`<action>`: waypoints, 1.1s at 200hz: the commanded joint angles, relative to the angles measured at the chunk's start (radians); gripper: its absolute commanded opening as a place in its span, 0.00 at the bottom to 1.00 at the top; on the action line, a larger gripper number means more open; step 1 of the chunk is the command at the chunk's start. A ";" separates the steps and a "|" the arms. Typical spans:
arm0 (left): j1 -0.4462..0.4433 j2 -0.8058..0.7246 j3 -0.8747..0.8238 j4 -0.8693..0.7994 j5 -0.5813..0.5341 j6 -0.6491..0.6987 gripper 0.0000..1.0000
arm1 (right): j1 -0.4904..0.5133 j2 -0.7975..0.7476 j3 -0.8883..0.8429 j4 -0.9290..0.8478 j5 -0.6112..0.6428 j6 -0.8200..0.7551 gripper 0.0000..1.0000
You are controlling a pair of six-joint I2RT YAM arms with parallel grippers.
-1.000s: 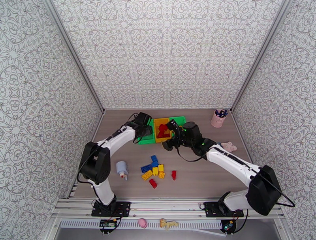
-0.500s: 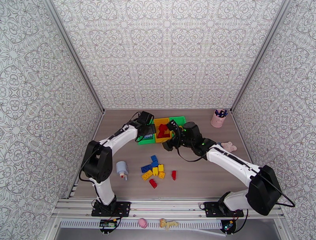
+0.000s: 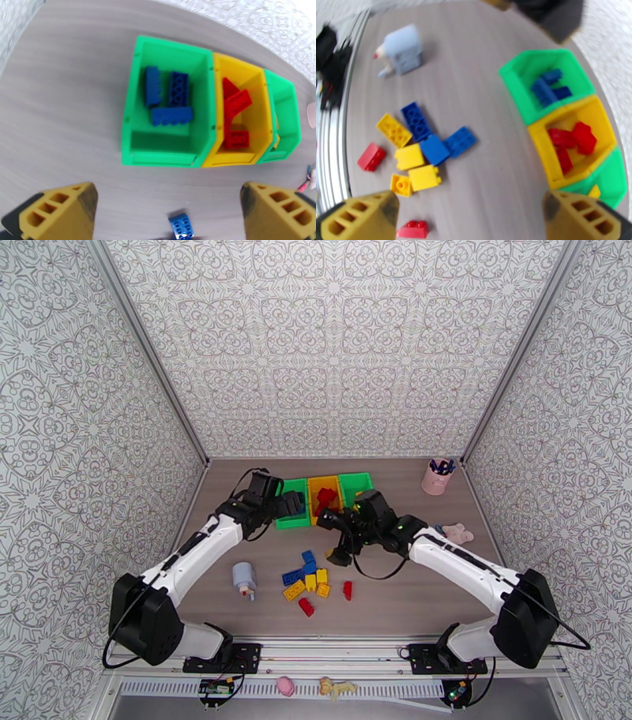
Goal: Sort the legos into containers by color
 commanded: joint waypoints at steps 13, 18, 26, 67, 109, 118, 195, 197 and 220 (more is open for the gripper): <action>0.043 -0.036 -0.048 0.023 0.077 -0.071 1.00 | 0.085 0.114 0.048 -0.166 0.112 -0.176 1.00; 0.045 -0.036 -0.048 0.022 0.076 -0.071 1.00 | 0.091 0.128 0.052 -0.166 0.122 -0.179 0.99; 0.047 -0.037 -0.048 0.019 0.074 -0.069 1.00 | 0.105 0.148 0.060 -0.171 0.144 -0.186 0.99; 0.052 -0.032 -0.052 0.030 0.077 -0.052 1.00 | 0.124 0.250 0.100 -0.185 0.215 -0.185 0.99; 0.053 -0.020 -0.037 0.030 0.089 -0.033 1.00 | 0.124 0.350 0.175 -0.226 0.204 -0.199 0.98; 0.054 -0.021 -0.041 0.032 0.087 -0.029 1.00 | 0.123 0.370 0.189 -0.230 0.201 -0.196 0.98; 0.055 -0.022 -0.062 0.029 0.081 -0.029 1.00 | 0.123 0.461 0.237 -0.231 0.148 -0.218 0.79; 0.056 -0.023 -0.062 0.030 0.082 -0.029 1.00 | 0.122 0.461 0.237 -0.229 0.148 -0.218 0.79; 0.055 -0.019 -0.060 0.032 0.084 -0.028 1.00 | 0.122 0.476 0.243 -0.231 0.144 -0.219 0.70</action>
